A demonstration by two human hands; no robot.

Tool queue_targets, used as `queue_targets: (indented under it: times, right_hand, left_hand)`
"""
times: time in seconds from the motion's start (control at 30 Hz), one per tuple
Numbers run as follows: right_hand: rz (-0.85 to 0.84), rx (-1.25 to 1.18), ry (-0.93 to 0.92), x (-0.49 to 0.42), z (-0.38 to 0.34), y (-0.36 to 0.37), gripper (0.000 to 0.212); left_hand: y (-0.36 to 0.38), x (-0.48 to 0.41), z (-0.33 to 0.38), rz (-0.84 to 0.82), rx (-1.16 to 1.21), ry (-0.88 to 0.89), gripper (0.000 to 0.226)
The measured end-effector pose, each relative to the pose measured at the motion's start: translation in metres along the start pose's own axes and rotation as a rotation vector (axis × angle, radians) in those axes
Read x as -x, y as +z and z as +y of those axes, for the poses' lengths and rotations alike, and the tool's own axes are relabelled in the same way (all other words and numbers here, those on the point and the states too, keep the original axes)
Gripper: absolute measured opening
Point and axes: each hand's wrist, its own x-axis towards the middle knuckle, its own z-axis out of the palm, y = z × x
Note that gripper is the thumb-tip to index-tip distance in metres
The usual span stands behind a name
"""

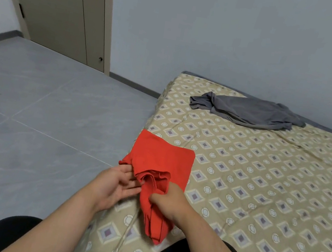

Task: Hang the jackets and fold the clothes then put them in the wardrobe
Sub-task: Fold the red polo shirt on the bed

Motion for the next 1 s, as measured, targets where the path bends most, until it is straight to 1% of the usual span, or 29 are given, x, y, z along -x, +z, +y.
queue_targets:
  times: [0.03, 0.07, 0.1, 0.13, 0.17, 0.2, 0.23, 0.27, 0.3, 0.4, 0.43, 0.47, 0.5, 0.57, 0.6, 0.63, 0.67, 0.7, 0.73, 0.77, 0.8, 0.83, 0.87, 0.9, 0.93, 0.97, 1.0]
  right_hand:
    - [-0.001, 0.009, 0.008, -0.003, 0.001, -0.002, 0.023]
    - [-0.005, 0.013, 0.007, -0.005, 0.003, -0.004, 0.021]
    - [-0.014, 0.019, 0.000, -0.007, 0.004, -0.005, 0.019]
    - [-0.025, 0.031, -0.009, -0.009, 0.006, -0.006, 0.020]
    - [-0.043, 0.044, -0.015, -0.010, 0.007, -0.006, 0.022]
    - [-0.060, 0.048, -0.022, -0.010, 0.007, -0.005, 0.026]
    - [-0.075, 0.045, -0.027, -0.011, 0.007, -0.006, 0.029]
    - [-0.089, 0.027, -0.023, -0.012, 0.007, -0.006, 0.031]
    - [-0.100, -0.005, -0.010, -0.012, 0.007, -0.008, 0.031]
    - [-0.112, -0.178, 0.028, -0.011, 0.005, -0.020, 0.023]
    - [-0.106, -0.273, 0.038, -0.010, 0.003, -0.025, 0.015]
    - [-0.080, -0.389, 0.046, -0.010, 0.002, -0.032, 0.009]
    - [-0.028, -0.510, 0.065, -0.011, 0.001, -0.039, 0.008]
    - [0.100, -0.721, 0.140, -0.012, 0.004, -0.057, 0.012]
    - [0.131, -0.749, 0.162, -0.012, 0.008, -0.064, 0.021]
    - [0.122, -0.705, 0.158, -0.010, 0.013, -0.069, 0.033]
    - [0.080, -0.575, 0.125, -0.007, 0.018, -0.071, 0.045]
    - [0.019, -0.390, 0.081, -0.005, 0.022, -0.068, 0.053]
    - [-0.036, -0.214, 0.041, -0.004, 0.023, -0.062, 0.055]
    - [-0.054, -0.080, 0.013, -0.006, 0.023, -0.055, 0.052]
    - [-0.012, -0.012, -0.001, -0.010, 0.021, -0.048, 0.049]
    - [0.077, -0.013, -0.020, -0.017, 0.019, -0.041, 0.043]
    - [0.175, -0.060, -0.033, -0.024, 0.015, -0.038, 0.033]
    - [0.260, -0.144, -0.041, -0.030, 0.013, -0.036, 0.020]
    - [0.316, -0.238, -0.028, -0.036, 0.012, -0.037, 0.009]
    - [0.359, -0.319, -0.007, -0.042, 0.014, -0.039, 0.003]
    - [0.390, -0.372, 0.033, -0.047, 0.018, -0.042, 0.001]
  left_hand:
    - [0.000, -0.002, -0.003, 0.126, -0.245, 0.168, 0.035]
    - [-0.002, -0.005, -0.003, 0.277, -0.526, 0.389, 0.030]
    - [-0.004, -0.008, -0.003, 0.356, -0.824, 0.593, 0.034]
    - [-0.009, -0.014, -0.003, 0.305, -1.098, 0.729, 0.048]
    - [-0.013, -0.019, -0.003, 0.182, -1.329, 0.746, 0.061]
    - [-0.015, -0.023, -0.003, 0.063, -1.489, 0.684, 0.065]
    - [-0.016, -0.026, -0.003, -0.006, -1.573, 0.609, 0.059]
    - [-0.018, -0.029, -0.003, -0.030, -1.585, 0.558, 0.048]
    - [-0.018, -0.032, -0.003, -0.033, -1.544, 0.537, 0.036]
    - [-0.019, -0.034, 0.002, 0.041, -1.368, 0.502, 0.012]
    - [-0.018, -0.034, 0.004, 0.088, -1.331, 0.494, 0.009]
    - [-0.016, -0.034, 0.006, 0.145, -1.287, 0.471, 0.012]
    - [-0.014, -0.034, 0.007, 0.192, -1.232, 0.444, 0.015]
    - [-0.009, -0.039, 0.006, 0.269, -1.085, 0.399, 0.016]
    - [-0.007, -0.042, 0.006, 0.313, -1.000, 0.378, 0.016]
    - [-0.006, -0.046, 0.006, 0.358, -0.923, 0.361, 0.016]
    - [-0.006, -0.051, 0.007, 0.403, -0.866, 0.347, 0.016]
    - [-0.006, -0.054, 0.007, 0.440, -0.825, 0.337, 0.015]
    - [-0.007, -0.057, 0.007, 0.466, -0.785, 0.331, 0.015]
    - [-0.007, -0.059, 0.007, 0.476, -0.747, 0.332, 0.014]
    - [-0.006, -0.060, 0.008, 0.478, -0.724, 0.336, 0.014]
    - [-0.005, -0.060, 0.009, 0.474, -0.715, 0.350, 0.013]
    - [-0.005, -0.060, 0.011, 0.459, -0.695, 0.372, 0.011]
    - [-0.005, -0.059, 0.013, 0.426, -0.647, 0.395, 0.007]
    - [-0.004, -0.057, 0.017, 0.368, -0.585, 0.407, 0.009]
    - [-0.005, -0.056, 0.022, 0.293, -0.535, 0.404, 0.020]
    - [-0.008, -0.056, 0.025, 0.216, -0.524, 0.382, 0.032]
